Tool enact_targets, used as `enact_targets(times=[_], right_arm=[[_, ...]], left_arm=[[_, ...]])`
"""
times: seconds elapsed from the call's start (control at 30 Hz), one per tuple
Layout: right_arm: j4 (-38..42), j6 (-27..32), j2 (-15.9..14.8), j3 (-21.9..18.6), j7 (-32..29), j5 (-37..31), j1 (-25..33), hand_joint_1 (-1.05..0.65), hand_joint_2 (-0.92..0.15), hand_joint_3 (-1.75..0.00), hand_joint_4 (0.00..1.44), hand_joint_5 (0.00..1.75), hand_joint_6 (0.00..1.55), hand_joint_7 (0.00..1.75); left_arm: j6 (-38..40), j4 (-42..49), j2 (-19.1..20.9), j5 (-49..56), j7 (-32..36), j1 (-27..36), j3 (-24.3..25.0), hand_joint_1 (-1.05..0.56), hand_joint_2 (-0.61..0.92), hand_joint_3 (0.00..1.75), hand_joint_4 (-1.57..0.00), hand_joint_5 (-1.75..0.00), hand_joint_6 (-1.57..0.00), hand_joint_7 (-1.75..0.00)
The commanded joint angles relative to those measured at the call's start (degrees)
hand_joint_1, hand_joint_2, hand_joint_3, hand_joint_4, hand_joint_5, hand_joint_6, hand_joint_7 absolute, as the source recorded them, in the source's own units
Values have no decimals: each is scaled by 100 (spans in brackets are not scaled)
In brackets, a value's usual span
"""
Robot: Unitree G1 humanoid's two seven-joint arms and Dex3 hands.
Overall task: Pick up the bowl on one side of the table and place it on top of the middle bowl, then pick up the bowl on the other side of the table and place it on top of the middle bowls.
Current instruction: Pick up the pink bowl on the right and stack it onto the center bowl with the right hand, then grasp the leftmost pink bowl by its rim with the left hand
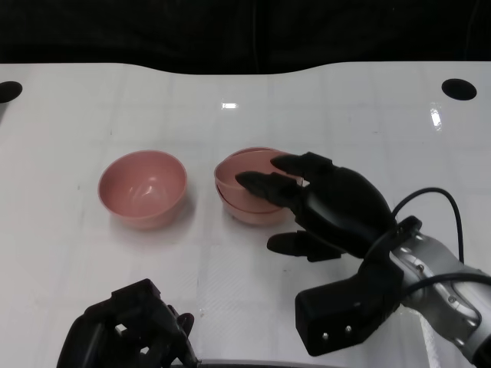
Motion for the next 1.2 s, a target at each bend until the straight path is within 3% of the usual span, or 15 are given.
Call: enact_targets(times=[0.03, 0.37, 0.53, 0.7, 0.87, 0.97, 1.0, 1.1, 1.2], right_arm=[[1, 106, -123, -63, 85, -2, 123, -70, -92, -40, 14, 25, 26, 1], [624, 208, 38, 77, 131, -19, 42, -69, -92, -39, 9, 26, 23, 0], [803, 31, 158, 11, -111, 78, -39, -69, -92, -41, 7, 28, 21, 0], [655, -164, 145, -112, -292, 197, 34, -67, -92, -40, 7, 32, 20, 0], [-173, -197, -44, -372, -162, 402, 445, -67, -92, -44, 0, 46, 17, 1], [-604, -224, -171, -500, -48, 495, 716, -64, -92, -41, 0, 59, 22, 3], [-704, -231, -200, -535, -8, 520, 782, -63, -92, -40, 0, 64, 25, 5], [-970, -271, -315, -626, 157, 623, 973, -61, -92, -37, 0, 72, 29, 7], [-1240, -425, -472, -753, 320, 815, 1263, -57, -92, -34, 4, 76, 34, 9]], left_arm=[[32, -44, 71, -19, 19, 50, 39, -21, 75, 66, -96, -155, -100, -126], [-11, -22, 62, 2, 1, 51, 31, -23, 77, 59, -94, -157, -100, -127], [-41, 46, 70, -65, -67, -2, 49, -24, 84, 45, -93, -158, -99, -127], [-14, 24, 82, -43, -21, 2, 59, -25, 85, 42, -93, -157, -100, -126], [-69, 91, 86, -48, -40, -33, 96, -24, 88, 38, -94, -156, -99, -126], [-27, 58, 95, -98, -21, -34, 132, -22, 86, 46, -94, -155, -98, -126], [-5, 45, 99, -108, -7, -35, 144, -20, 77, 64, -93, -156, -98, -126], [17, 70, 108, -102, 15, -76, 197, -17, 65, 89, -93, -155, -96, -127], [-13, 126, 83, -37, 56, -97, 236, -16, 63, 94, -94, -152, -96, -123]])
